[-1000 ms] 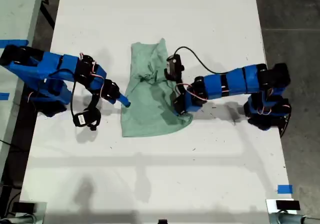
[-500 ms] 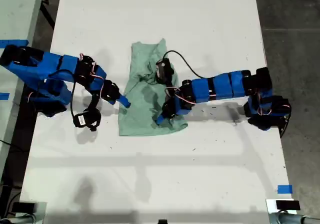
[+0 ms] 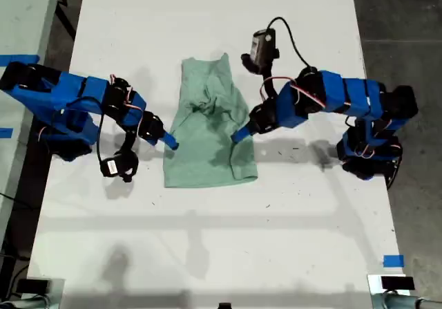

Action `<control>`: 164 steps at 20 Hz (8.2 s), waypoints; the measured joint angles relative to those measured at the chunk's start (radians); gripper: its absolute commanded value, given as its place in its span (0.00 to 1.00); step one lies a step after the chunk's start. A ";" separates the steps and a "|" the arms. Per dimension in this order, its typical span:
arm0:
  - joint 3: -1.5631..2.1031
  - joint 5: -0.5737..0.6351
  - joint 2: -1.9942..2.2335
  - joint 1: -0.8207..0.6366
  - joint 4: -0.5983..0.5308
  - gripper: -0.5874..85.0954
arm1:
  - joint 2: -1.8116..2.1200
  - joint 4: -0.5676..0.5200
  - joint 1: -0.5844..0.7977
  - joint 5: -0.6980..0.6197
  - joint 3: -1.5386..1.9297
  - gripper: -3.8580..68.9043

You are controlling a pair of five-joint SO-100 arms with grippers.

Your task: Fold tshirt

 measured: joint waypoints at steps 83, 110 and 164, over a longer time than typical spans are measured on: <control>-0.305 -0.103 -0.607 0.204 -0.192 0.01 | -0.819 -0.202 -0.146 0.167 -0.284 0.04; -1.054 0.433 -0.597 -0.572 0.305 0.32 | -0.383 -0.161 0.515 -0.173 -0.146 0.76; 1.083 -0.092 1.597 -0.058 -0.146 0.01 | -0.518 -0.420 0.753 -0.545 -0.137 0.03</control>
